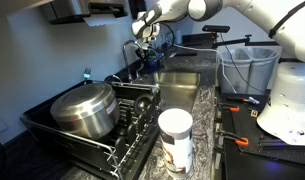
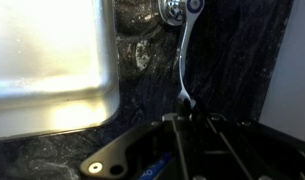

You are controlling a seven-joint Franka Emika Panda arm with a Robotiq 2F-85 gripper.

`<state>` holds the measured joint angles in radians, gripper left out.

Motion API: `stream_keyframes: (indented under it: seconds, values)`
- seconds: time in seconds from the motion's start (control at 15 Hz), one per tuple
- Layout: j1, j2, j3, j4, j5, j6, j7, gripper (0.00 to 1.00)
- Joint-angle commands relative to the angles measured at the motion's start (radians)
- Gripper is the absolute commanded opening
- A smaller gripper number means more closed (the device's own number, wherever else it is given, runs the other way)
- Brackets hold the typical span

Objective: Push the faucet handle on the right forwards then backwards.

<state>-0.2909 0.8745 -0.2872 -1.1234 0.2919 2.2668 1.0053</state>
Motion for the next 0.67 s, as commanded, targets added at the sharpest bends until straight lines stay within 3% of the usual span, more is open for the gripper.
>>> stream_keyframes:
  seconds: [0.0,0.6]
  values:
    - [0.03,-0.105,-0.026,-0.138,-0.031,-0.041,-0.002,0.03]
    - [0.054,-0.159,-0.042,-0.218,-0.041,-0.049,0.041,0.03]
